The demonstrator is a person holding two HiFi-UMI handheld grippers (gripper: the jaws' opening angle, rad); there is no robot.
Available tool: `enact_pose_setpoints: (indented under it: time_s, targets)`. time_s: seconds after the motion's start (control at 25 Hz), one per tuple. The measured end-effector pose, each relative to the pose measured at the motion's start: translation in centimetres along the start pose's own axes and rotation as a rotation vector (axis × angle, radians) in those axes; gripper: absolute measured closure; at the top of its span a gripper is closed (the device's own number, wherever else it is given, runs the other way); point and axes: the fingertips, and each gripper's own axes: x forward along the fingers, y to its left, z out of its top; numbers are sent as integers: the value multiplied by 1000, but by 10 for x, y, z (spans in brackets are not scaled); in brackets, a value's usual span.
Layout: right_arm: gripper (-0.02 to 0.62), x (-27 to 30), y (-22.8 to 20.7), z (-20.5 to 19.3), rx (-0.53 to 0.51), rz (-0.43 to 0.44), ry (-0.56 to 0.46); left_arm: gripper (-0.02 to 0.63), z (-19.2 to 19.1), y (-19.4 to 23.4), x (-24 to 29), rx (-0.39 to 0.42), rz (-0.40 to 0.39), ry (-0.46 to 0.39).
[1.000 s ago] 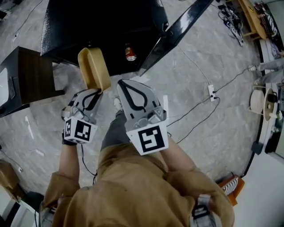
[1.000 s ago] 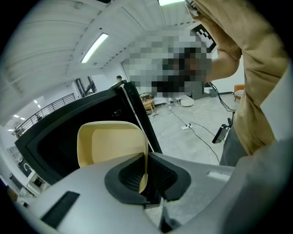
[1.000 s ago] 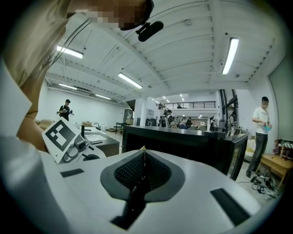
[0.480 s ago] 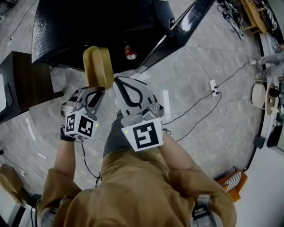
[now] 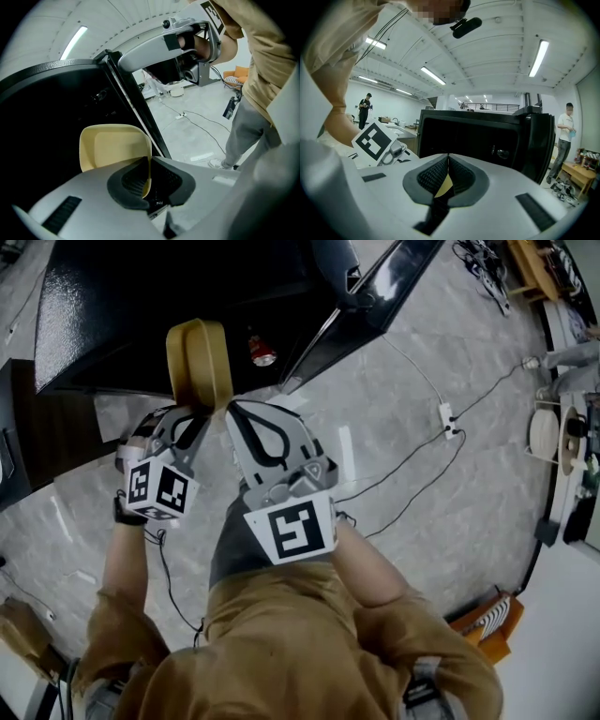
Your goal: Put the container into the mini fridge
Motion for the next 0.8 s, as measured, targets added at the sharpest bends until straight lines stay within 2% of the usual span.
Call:
enact_pose_setpoints:
  time_s: [0.2,0.56,0.8]
  targets:
    - [594,1,-8,-3,-6,0,-3,591,5,12,20,16,0,13]
    - [594,15,-24,-20,-9,8,0,591,0,5,61,34,-67,41]
    - [594,22,-24,-29,-4,17,17,591,-11,19,75,31,-63,77]
